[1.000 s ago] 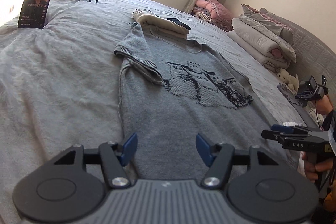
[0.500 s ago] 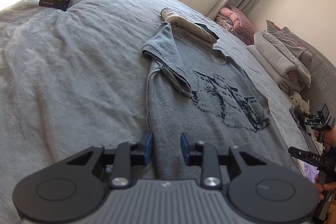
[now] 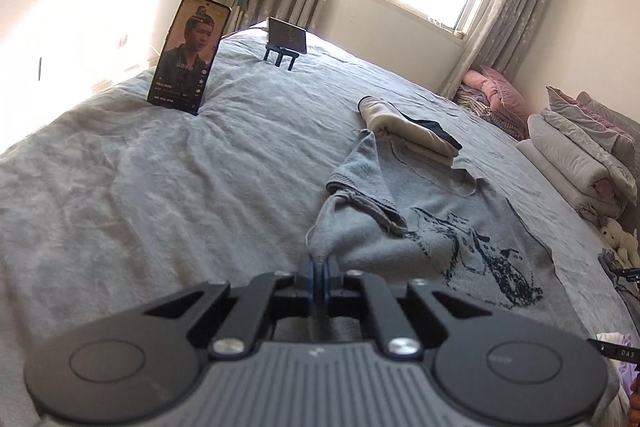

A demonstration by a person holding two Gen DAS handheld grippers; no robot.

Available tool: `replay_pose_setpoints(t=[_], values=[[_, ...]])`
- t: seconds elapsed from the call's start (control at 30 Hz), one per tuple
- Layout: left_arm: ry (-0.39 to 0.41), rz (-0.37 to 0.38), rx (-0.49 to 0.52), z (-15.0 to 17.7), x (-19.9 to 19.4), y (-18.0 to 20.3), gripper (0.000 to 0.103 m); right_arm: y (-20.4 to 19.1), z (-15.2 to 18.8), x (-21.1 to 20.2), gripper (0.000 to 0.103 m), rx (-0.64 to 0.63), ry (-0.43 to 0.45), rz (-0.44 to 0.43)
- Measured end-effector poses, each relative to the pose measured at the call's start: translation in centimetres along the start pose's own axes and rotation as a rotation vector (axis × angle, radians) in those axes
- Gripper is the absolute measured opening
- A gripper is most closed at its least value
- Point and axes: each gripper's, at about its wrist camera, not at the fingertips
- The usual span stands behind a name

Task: Fold clothes
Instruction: 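Grasp the sweater hem with the left gripper while the right gripper grasps the hem, then pull the hem with both grippers to straighten the sweater body, then release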

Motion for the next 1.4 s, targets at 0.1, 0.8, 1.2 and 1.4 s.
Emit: replay_pose_setpoints(t=[0.1, 0.8, 1.2, 1.4], values=[[-0.043, -0.031, -0.002, 0.1, 1.4, -1.2, 0.005, -0.3, 0.1, 0.3, 0.049, -0.025, -0.014, 0.000], [-0.384, 0.304, -0.123, 5.7, -3.1, -2.4, 0.030, 1.9, 2.7, -4.7, 0.049, 0.156, -0.079, -0.240], [-0.454, 0.365, -0.113, 7.7, -3.1, -1.0, 0.007, 0.2, 4.8, -6.2, 0.049, 0.074, -0.119, -0.337], [-0.413, 0.360, -0.067, 6.3, -5.4, -1.4, 0.006, 0.0, 4.3, -7.0, 0.007, 0.059, -0.118, -0.374]])
Point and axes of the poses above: each gripper's, at about its wrist camera, not at the fingertips, and x roughly the way its jaws point, y to its right, z to its underside, and after that the axes turned 4 degrees about -z, right-handed
